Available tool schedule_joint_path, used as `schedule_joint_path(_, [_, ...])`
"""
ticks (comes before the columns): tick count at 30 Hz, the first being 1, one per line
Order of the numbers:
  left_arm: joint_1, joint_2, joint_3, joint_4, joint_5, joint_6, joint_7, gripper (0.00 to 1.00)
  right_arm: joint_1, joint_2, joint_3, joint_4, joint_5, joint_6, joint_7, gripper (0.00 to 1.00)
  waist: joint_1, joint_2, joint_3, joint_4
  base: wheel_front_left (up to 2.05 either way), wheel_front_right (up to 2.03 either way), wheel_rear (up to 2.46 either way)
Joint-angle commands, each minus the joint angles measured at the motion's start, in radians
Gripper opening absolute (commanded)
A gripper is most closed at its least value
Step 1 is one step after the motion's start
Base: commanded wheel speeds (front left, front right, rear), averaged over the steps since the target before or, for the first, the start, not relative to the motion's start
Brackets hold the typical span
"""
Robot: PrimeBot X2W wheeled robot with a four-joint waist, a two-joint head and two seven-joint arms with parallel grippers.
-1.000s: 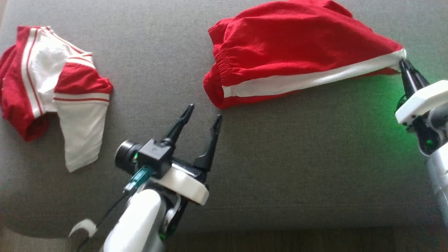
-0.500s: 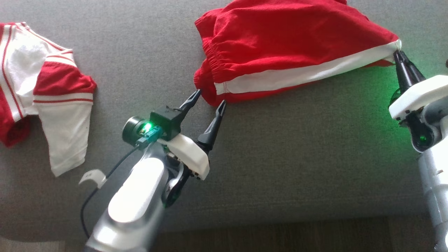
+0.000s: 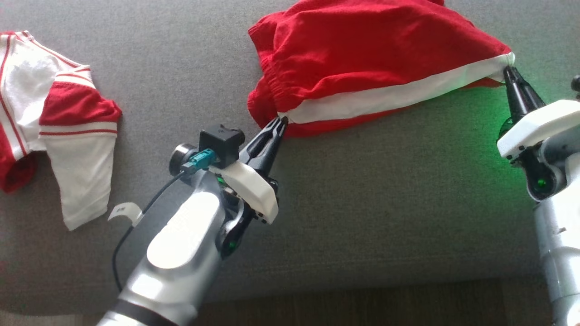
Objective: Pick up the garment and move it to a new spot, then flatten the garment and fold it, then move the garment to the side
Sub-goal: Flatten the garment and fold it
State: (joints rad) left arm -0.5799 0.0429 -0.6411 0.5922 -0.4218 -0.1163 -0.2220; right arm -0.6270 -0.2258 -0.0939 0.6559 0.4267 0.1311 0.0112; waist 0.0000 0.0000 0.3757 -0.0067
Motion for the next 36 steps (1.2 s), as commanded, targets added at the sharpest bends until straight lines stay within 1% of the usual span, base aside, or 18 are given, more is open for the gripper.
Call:
schedule_joint_path(1, [-0.034,0.008,0.016,-0.019,-0.017,-0.005,-0.004,0.0,0.005,-0.001,0.007,-0.039,-0.009,0.0,0.008,0.0,0.0,0.0,-0.001,0.001,0.0,0.0,0.0])
schedule_joint_path(8, [-0.063,0.008,-0.029,-0.006,-0.113,-0.011,-0.015,0.0,0.016,0.014,-0.014,-0.094,-0.025,0.0,0.018,0.0,0.0,0.0,-0.008,0.002,0.0,0.0,0.0])
schedule_joint_path(11, [-0.068,0.007,-0.014,-0.04,-0.181,-0.013,-0.025,0.0,0.018,0.017,-0.019,-0.139,-0.013,0.0,0.017,0.0,0.0,0.0,-0.023,-0.001,0.0,0.0,0.0])
schedule_joint_path(14, [-0.085,0.015,0.016,-0.109,-0.276,-0.014,-0.027,0.0,0.018,0.013,-0.028,-0.191,0.008,0.0,0.031,0.0,0.0,0.0,-0.045,-0.004,0.0,0.0,0.0])
schedule_joint_path(18, [-0.132,0.076,0.061,-0.222,-0.4,-0.014,0.007,0.0,0.007,0.014,-0.022,-0.275,0.077,0.0,0.078,0.0,0.0,0.0,-0.082,-0.011,0.0,0.0,0.0])
schedule_joint_path(24, [-0.226,0.185,0.176,-0.366,-0.541,-0.014,0.079,0.0,-0.053,-0.027,-0.005,-0.388,0.144,0.0,0.14,0.0,0.0,0.0,-0.135,-0.028,0.0,0.0,0.0])
schedule_joint_path(25, [-0.226,0.185,0.176,-0.366,-0.541,-0.014,0.079,0.0,-0.053,-0.027,-0.005,-0.388,0.144,0.0,0.14,0.0,0.0,0.0,-0.135,-0.028,0.0,0.0,0.0])
schedule_joint_path(28, [-0.276,0.222,0.218,-0.412,-0.585,-0.007,0.133,0.0,-0.095,-0.055,-0.002,-0.432,0.159,0.0,0.172,0.0,0.0,0.0,-0.157,-0.034,0.0,0.0,0.0])
schedule_joint_path(33, [-0.37,0.256,0.251,-0.483,-0.64,0.027,0.239,0.0,-0.183,-0.092,-0.003,-0.511,0.178,0.0,0.227,0.0,0.0,0.0,-0.17,-0.043,0.0,0.0,0.0])
schedule_joint_path(36, [-0.434,0.274,0.258,-0.509,-0.654,0.047,0.298,0.0,-0.241,-0.108,-0.006,-0.548,0.173,0.0,0.258,0.0,0.0,0.0,-0.166,-0.048,0.0,0.0,0.0])
